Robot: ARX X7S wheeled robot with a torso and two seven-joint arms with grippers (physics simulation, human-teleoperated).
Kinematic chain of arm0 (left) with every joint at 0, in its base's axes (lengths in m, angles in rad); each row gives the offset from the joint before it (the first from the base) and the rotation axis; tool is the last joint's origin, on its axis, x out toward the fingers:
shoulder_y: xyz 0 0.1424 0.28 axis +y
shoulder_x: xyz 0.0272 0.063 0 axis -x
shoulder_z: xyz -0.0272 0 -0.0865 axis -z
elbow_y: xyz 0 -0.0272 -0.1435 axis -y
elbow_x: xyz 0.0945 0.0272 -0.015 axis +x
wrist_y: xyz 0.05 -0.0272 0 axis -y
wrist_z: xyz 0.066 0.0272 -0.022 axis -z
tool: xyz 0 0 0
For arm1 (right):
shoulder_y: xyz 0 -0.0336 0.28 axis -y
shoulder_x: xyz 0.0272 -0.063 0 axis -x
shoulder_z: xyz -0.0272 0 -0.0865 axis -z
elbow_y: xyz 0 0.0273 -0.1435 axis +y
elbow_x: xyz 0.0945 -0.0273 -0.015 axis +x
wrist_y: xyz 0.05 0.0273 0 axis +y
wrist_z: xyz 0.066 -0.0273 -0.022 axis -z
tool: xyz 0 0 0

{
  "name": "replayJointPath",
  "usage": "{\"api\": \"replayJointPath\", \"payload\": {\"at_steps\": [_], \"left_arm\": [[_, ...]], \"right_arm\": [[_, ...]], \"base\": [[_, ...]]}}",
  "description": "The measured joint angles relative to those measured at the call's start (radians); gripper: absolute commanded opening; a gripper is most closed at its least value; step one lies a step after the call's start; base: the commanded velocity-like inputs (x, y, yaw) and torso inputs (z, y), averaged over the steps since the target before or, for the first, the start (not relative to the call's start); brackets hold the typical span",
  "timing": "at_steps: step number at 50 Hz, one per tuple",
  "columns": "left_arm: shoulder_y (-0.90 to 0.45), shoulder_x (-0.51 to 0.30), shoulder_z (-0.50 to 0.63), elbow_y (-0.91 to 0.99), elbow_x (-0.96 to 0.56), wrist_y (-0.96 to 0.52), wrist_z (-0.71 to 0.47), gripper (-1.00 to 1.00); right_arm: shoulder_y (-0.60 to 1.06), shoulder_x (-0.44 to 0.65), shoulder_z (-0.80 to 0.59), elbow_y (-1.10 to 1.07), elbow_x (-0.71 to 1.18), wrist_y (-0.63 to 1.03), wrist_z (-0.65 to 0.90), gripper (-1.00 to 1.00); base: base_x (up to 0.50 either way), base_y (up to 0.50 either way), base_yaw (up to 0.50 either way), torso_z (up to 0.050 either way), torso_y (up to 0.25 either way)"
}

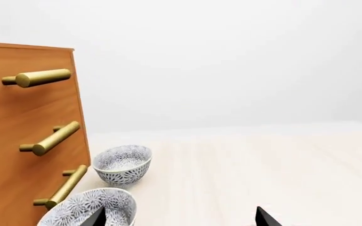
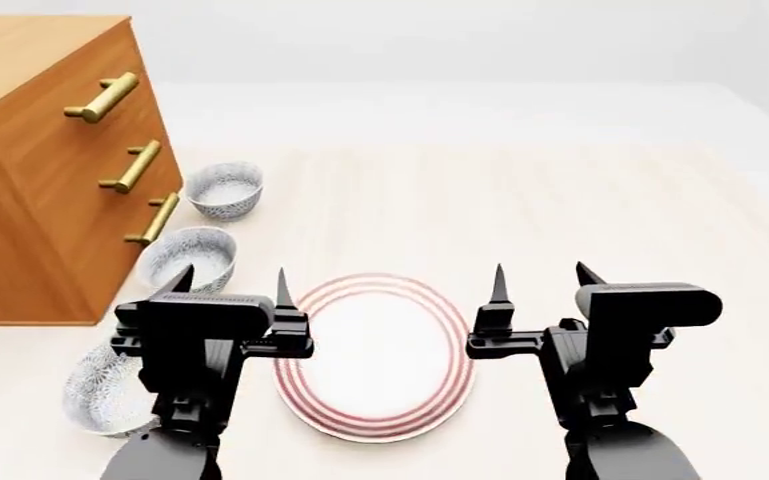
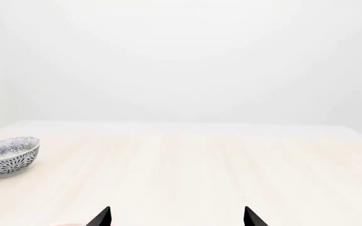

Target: Put the bowl in the middle on the plate.

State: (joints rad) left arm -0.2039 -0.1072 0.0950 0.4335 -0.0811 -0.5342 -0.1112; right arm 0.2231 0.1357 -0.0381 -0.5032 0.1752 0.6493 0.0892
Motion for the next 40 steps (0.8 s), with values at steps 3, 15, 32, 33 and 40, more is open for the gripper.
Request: {"api": "replayJointPath", "payload": {"at_steps": [3, 15, 32, 33, 40], "left_arm": [[-0.001, -0.003, 0.003, -0.003, -0.002, 0.002, -0.004, 1.00], [0.000, -0.014, 0.015, -0.013, -0.008, 0.013, -0.019, 1.00], [-0.132, -0.029, -0.015, 0.061, -0.088, -0.258, -0.032, 1.00], [-0.155, -0.031, -0.019, 0.071, -0.097, -0.297, -0.032, 1.00], [-0.333, -0.045, -0.037, 0.087, -0.153, -0.568, -0.027, 1.00]], "right_arm": [[0.000, 0.002, 0.000, 0.002, 0.004, -0.002, 0.002, 1.00], [-0.003, 0.008, -0.001, 0.011, 0.016, -0.015, 0.009, 1.00], [-0.007, 0.016, 0.003, 0.010, 0.033, -0.030, 0.024, 1.00], [-0.007, 0.017, 0.004, 0.010, 0.034, -0.030, 0.026, 1.00], [-0.011, 0.020, 0.006, 0.008, 0.039, -0.038, 0.032, 1.00]], "base": [[0.50, 0.00, 0.00, 0.000, 0.000], [0.42, 0.00, 0.00, 0.000, 0.001], [0.00, 0.00, 0.00, 0.000, 0.000], [0.00, 0.00, 0.00, 0.000, 0.000], [0.00, 0.00, 0.00, 0.000, 0.000]]}}
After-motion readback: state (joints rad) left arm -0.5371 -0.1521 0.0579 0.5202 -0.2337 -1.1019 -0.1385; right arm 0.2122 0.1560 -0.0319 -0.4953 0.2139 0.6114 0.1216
